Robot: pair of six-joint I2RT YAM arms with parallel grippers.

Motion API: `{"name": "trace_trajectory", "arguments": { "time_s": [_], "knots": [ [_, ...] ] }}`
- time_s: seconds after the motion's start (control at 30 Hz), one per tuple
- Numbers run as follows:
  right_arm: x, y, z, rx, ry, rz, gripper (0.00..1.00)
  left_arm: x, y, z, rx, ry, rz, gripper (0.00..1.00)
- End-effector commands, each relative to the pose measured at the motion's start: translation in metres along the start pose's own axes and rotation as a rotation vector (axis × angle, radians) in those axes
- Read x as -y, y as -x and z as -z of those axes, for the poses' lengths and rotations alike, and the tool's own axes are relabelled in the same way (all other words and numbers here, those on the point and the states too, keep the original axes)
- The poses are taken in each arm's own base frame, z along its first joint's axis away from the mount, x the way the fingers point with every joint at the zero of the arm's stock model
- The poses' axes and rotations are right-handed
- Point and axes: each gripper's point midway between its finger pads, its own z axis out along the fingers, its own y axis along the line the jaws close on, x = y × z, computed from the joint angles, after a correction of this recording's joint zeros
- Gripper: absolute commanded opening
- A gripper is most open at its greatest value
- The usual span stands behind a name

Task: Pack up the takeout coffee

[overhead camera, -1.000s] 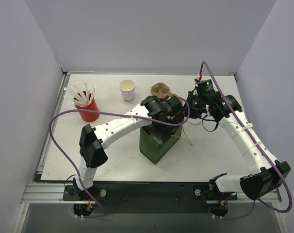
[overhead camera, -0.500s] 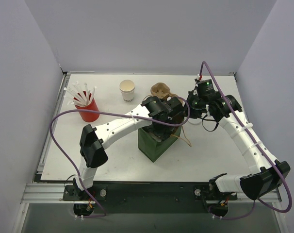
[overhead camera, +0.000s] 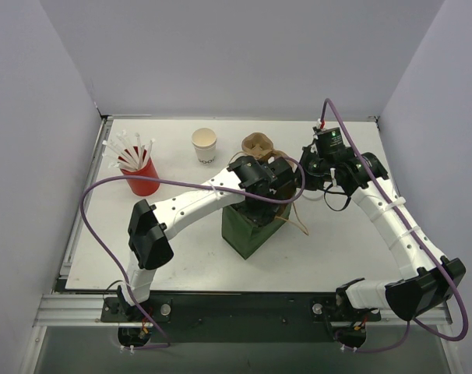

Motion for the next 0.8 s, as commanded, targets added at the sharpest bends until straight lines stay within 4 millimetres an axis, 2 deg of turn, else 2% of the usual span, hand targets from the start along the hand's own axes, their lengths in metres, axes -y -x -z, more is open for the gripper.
{"name": "trace_trajectory", "arguments": {
  "time_s": [0.0, 0.2, 0.37, 0.6, 0.67, 0.7, 0.77],
  "knots": [
    [0.002, -0.003, -0.002, -0.011, -0.008, -0.016, 0.0, -0.025, -0.034, 0.0, -0.137, 0.108, -0.054, 0.39],
    [0.005, 0.0, -0.003, 0.002, -0.027, -0.016, 0.0, -0.026, -0.04, 0.002, -0.155, 0.096, -0.075, 0.38],
    [-0.001, 0.007, 0.002, 0.022, -0.015, -0.004, 0.0, -0.028, -0.047, -0.004, -0.187, 0.101, -0.107, 0.38],
    [-0.007, 0.004, 0.002, 0.015, -0.002, 0.008, 0.0, -0.028, -0.043, -0.007, -0.183, 0.111, -0.118, 0.38],
    [-0.009, 0.006, 0.004, 0.023, 0.005, 0.011, 0.05, -0.027, -0.042, -0.009, -0.185, 0.111, -0.117, 0.38],
    [-0.009, 0.006, 0.005, 0.026, 0.006, 0.011, 0.13, -0.027, -0.042, -0.009, -0.185, 0.111, -0.117, 0.38],
    [-0.011, 0.012, 0.011, 0.051, 0.012, 0.014, 0.2, -0.028, -0.042, -0.01, -0.189, 0.113, -0.118, 0.38]
  ]
}}
